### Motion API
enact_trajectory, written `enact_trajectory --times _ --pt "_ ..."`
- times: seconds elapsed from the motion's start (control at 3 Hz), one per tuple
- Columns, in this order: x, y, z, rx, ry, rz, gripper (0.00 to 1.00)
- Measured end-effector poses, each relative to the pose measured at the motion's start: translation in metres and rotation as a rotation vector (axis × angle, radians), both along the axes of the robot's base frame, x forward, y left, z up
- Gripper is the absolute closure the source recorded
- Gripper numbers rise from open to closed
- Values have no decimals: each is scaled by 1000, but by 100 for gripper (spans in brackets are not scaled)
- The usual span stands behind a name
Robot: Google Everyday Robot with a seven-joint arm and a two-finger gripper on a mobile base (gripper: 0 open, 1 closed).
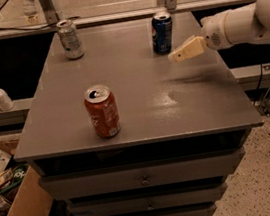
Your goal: Knock pepsi can over
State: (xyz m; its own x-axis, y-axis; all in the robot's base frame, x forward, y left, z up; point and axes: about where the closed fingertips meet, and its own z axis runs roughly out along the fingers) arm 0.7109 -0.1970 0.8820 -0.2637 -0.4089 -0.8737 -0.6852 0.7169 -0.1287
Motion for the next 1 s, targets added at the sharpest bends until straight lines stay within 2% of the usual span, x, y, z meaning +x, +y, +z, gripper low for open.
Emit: enact_trajectory --times 0.33,0.67,1.0 --pt "28 21 -7 98 -4 33 0" --pt "52 45 -7 175 -26 91 0" --pt "62 67 3 227 -67 175 0"
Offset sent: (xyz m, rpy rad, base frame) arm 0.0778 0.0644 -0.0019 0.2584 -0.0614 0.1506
